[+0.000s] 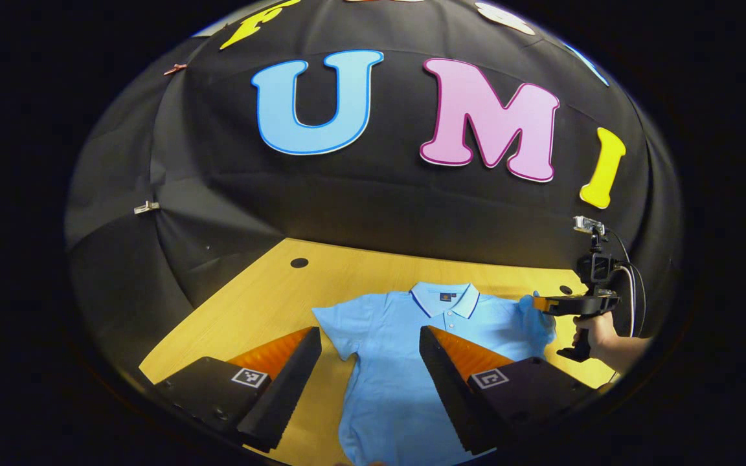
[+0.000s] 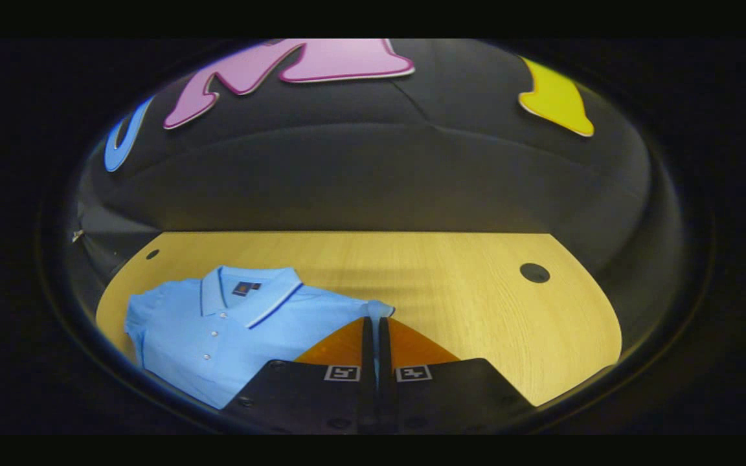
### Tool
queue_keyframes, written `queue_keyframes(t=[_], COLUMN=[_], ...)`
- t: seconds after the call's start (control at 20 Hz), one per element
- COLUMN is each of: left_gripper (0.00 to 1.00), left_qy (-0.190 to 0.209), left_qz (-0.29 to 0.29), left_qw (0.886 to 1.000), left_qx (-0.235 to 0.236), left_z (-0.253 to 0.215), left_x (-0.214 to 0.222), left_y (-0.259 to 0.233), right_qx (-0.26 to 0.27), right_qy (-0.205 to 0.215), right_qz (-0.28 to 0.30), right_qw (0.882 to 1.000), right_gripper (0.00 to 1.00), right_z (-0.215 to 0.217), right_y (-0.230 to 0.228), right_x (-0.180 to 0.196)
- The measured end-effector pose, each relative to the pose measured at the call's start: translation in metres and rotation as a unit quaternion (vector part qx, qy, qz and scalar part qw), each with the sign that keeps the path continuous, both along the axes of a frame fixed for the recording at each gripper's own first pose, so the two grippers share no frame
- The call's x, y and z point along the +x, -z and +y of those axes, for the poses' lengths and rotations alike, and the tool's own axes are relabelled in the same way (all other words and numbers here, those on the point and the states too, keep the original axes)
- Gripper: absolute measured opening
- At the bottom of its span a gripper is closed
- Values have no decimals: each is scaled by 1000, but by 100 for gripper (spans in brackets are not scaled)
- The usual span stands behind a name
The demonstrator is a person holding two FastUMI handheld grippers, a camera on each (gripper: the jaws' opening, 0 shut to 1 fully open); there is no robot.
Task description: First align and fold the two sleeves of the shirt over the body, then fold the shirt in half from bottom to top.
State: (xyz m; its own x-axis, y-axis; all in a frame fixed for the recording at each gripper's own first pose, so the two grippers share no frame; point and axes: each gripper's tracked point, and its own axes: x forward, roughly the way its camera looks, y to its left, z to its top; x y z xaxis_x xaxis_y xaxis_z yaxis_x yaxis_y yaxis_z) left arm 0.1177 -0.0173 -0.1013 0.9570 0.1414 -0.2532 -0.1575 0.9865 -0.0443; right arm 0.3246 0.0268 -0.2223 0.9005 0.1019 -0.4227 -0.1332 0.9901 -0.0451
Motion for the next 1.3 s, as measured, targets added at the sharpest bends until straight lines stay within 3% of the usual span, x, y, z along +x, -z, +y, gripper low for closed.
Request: queue_keyframes(t=[0.35,0.4,0.45,0.75,0.85,0.9,1.0,1.3], left_gripper=[98,98,98,98,98,98,98,98], left_qy=[-42,-45,-49,-54,-40,-32,-27,-44], left_qz=[-15,-16,-14,-9,7,20,41,113], left_qw=[999,998,998,995,995,994,993,987], left_qx=[-23,-32,-42,-88,-94,-98,-109,-101], left_z=[42,48,54,86,87,88,93,109], left_x=[4,8,12,56,74,87,110,170], left_y=[1,4,7,39,57,68,85,141], right_qx=[-12,-10,-6,-35,-31,-30,-33,-34], right_qy=[-39,-43,-53,-110,-115,-114,-112,-102], right_qz=[11,14,22,9,-3,-11,-27,-69], right_qw=[999,999,998,993,993,993,993,992], right_gripper=[5,10,1,35,60,82,96,98], right_z=[94,106,123,158,158,154,145,112], right_y=[0,5,11,23,18,13,3,-24], right_x=[-14,-16,-21,-46,-55,-59,-67,-95])
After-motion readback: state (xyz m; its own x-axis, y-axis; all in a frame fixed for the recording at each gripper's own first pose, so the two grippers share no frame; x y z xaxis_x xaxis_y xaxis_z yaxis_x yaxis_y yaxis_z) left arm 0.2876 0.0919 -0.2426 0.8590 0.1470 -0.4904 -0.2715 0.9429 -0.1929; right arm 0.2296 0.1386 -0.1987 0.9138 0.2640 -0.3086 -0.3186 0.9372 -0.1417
